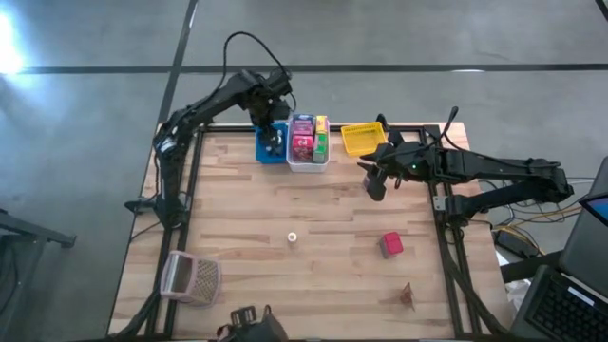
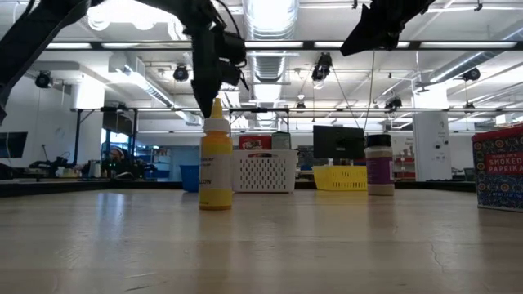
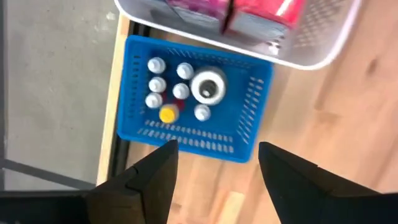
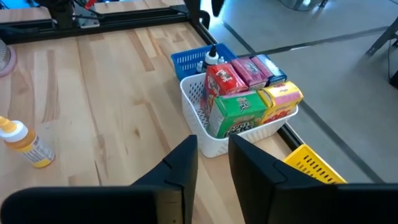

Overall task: Pick & Place Kitchen Items
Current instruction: Put the large yellow food coloring bottle into the blue bin

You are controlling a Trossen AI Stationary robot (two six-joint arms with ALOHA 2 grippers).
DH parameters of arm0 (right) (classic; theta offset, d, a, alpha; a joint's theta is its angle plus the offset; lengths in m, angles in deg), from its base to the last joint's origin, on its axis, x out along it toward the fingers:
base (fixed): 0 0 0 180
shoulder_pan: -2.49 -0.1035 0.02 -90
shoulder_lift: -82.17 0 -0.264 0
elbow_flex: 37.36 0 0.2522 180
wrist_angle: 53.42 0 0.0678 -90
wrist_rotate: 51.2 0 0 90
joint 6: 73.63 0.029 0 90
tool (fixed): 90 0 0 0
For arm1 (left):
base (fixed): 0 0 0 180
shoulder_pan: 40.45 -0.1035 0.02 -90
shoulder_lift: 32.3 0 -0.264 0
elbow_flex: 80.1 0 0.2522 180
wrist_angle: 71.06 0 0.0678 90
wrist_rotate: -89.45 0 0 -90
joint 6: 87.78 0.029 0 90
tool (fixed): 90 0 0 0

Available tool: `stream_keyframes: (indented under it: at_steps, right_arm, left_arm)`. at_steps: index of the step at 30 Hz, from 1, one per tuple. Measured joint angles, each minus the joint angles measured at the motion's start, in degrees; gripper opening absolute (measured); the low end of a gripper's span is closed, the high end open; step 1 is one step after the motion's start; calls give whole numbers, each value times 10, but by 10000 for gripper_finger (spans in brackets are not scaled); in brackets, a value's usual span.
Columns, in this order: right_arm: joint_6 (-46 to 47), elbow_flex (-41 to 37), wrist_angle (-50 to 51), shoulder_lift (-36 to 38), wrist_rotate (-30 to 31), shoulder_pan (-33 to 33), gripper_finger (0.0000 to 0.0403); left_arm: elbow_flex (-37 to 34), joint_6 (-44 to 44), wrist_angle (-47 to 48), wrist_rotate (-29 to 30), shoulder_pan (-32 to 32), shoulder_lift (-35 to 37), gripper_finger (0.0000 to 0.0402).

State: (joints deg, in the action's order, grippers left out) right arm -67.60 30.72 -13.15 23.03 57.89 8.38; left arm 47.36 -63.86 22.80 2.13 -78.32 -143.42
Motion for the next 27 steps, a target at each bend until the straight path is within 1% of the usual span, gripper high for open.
stream_keyframes:
  at_steps: [3,6,11,15,18,21,24,27]
  right_arm:
    - [8,-3,1,0,-1,0,97]
    - [14,-6,2,0,-3,0,105]
    - [13,-8,-2,0,-9,0,115]
    - [8,-1,-1,2,-10,0,116]
    - [-2,9,3,14,-16,0,103]
    - [-15,18,16,36,-44,3,83]
    - [-17,20,78,68,-68,9,58]
    - [-8,19,154,109,-72,14,31]
  left_arm:
    - [-13,-22,9,-2,17,29,227]
    - [-46,-42,12,-6,45,67,227]
    - [-128,-74,1,-11,120,147,227]
    - [-206,-108,-49,-19,190,222,227]
    - [-273,-136,-114,-27,239,277,227]
    - [-344,-153,-187,-67,272,325,227]
    - [-407,-177,-241,-108,299,360,227]
    - [-459,-195,-286,-110,325,387,227]
